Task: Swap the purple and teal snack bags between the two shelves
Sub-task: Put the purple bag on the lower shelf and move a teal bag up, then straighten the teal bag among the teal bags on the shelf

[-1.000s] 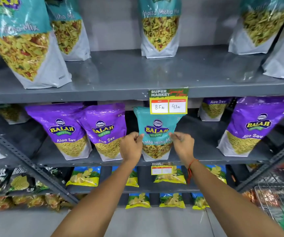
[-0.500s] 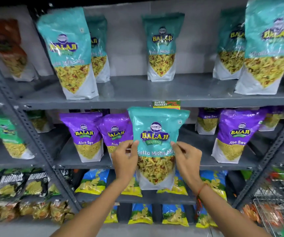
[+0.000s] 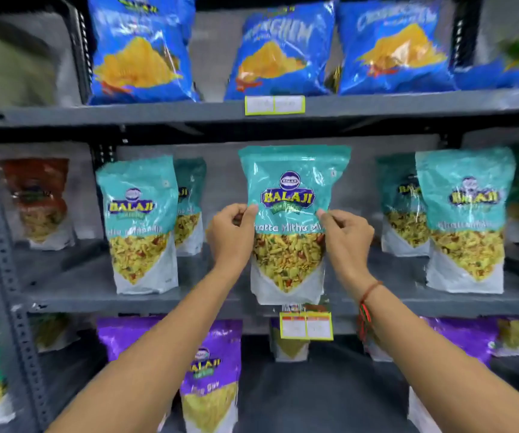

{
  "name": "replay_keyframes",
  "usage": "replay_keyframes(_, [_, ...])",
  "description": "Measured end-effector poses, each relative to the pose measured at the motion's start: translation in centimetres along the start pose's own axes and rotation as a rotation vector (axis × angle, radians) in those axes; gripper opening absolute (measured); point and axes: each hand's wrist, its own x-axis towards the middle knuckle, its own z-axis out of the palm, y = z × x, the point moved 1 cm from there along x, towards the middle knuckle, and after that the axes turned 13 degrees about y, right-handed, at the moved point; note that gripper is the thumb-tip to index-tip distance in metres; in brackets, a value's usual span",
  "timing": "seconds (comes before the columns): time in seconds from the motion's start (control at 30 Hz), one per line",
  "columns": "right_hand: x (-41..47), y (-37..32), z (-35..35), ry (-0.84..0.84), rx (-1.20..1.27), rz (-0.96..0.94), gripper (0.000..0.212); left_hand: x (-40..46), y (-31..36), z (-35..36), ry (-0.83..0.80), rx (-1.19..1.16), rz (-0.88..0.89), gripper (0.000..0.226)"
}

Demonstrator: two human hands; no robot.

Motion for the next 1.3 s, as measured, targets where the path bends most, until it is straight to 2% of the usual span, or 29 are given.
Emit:
replay_keyframes(0.23, [1.4, 5.0, 4.3, -0.018, -0.072, 0.074, 0.048, 2.1, -4.1, 3.0, 0.003, 0.123, -0.04, 0.021])
replay_keyframes(0.33, [0.8, 6.2, 4.8, -0.052, -0.017, 0.104, 0.048, 2.1, -5.5, 3.4, -0.009, 0.097, -0.059, 0.021])
replay_keyframes(0.43, [0.5, 6.3, 4.4, -0.098, 0.036, 0.097, 0.032, 1.8, -6.2, 3.1, -0.079, 0.052, -0.12, 0.021])
replay_keyframes(0.5, [0.3, 7.2, 3.9, -0.197, 0.06, 0.178, 0.02, 1.0, -6.7, 2.3, -0.199, 0.043, -0.197, 0.028])
replay_keyframes(0.53, [0.1, 8.2, 3.6, -0.286, 0.066, 0.24, 0.026, 0.4, -7.2, 1.7, -0.281, 0.069, -0.226, 0.041])
replay_keyframes(0.6, [-0.6, 10.1, 2.6, -0.517, 0.035, 0.315, 0.072, -1.0, -8.2, 0.3, -0.476, 0.218, -0.25, 0.072])
replay_keyframes(0.63, [-1.0, 10.9, 2.0, -0.623, -0.028, 0.32, 0.088, -1.6, -8.7, -0.4, -0.565, 0.306, -0.244, 0.08])
replay_keyframes(0.67, [-1.4, 11.2, 1.6, -0.718, -0.089, 0.305, 0.093, -2.2, -9.3, -0.8, -0.627, 0.373, -0.236, 0.082])
replay_keyframes(0.73, [-1.8, 11.6, 1.4, -0.799, -0.177, 0.261, 0.081, -2.8, -10.3, -1.0, -0.641, 0.423, -0.218, 0.082])
replay_keyframes(0.87, [-1.8, 11.9, 1.6, -0.786, -0.226, 0.231, 0.069, -2.9, -10.9, -0.1, -0.595, 0.444, -0.189, 0.075])
replay_keyframes(1.1, [0.3, 13.5, 0.2, -0.762, -0.242, 0.276, 0.075, -3.5, -11.0, 3.1, -0.627, 0.471, -0.179, 0.084])
replay_keyframes(1.3, [0.1, 13.4, -0.1, -0.733, -0.229, 0.329, 0.081, -3.5, -10.8, 3.3, -0.649, 0.532, -0.161, 0.079])
